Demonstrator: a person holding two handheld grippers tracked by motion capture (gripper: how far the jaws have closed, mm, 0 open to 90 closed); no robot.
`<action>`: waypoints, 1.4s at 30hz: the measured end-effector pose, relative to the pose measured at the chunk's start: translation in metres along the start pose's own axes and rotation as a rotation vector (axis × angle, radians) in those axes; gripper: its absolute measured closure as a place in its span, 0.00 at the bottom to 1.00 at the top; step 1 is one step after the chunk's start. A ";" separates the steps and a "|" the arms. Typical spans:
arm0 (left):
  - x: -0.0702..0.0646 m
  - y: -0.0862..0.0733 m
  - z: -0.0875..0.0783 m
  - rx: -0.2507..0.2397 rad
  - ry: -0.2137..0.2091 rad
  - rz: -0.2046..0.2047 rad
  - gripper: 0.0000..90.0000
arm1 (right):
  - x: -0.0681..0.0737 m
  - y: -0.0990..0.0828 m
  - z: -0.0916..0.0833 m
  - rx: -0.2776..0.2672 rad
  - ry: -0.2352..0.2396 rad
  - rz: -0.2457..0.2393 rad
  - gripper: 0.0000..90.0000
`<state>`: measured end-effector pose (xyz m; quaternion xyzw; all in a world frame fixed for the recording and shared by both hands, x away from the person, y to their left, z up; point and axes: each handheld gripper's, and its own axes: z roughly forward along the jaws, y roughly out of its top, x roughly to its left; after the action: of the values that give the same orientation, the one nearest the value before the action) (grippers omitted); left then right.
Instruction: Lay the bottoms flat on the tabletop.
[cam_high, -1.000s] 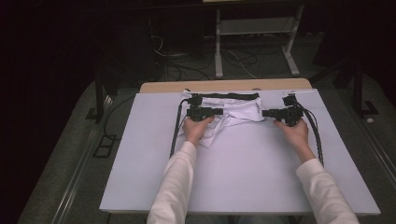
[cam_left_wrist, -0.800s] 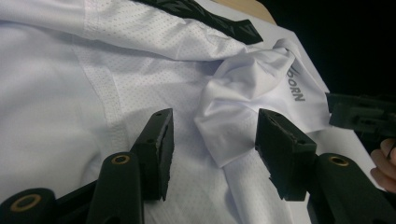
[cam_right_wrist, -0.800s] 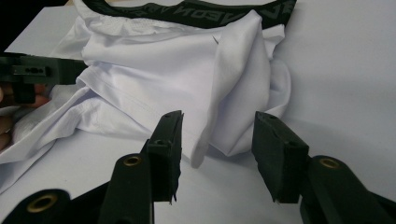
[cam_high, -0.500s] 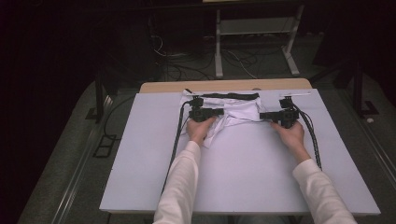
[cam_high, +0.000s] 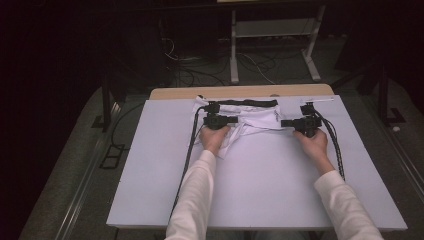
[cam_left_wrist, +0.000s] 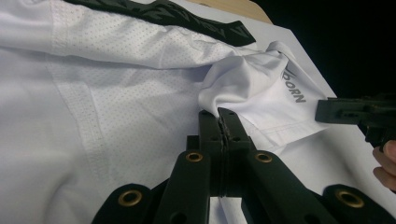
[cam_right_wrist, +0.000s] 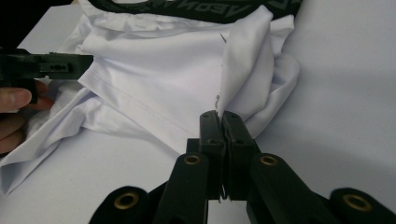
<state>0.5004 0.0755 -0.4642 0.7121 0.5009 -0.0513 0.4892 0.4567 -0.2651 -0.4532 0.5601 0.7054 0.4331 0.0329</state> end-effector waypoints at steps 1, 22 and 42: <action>-0.001 0.001 -0.002 0.002 0.000 0.005 0.99 | 0.000 0.001 -0.002 -0.004 0.008 0.000 0.97; -0.044 -0.016 -0.025 0.082 -0.077 0.067 0.99 | 0.006 -0.014 -0.054 -0.013 0.057 -0.016 0.97; -0.083 -0.086 -0.059 0.151 -0.132 0.054 0.99 | 0.021 -0.072 -0.104 0.061 0.149 0.017 0.97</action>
<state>0.3695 0.0664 -0.4421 0.7553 0.4430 -0.1225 0.4672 0.3392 -0.3077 -0.4262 0.5330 0.7142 0.4519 -0.0403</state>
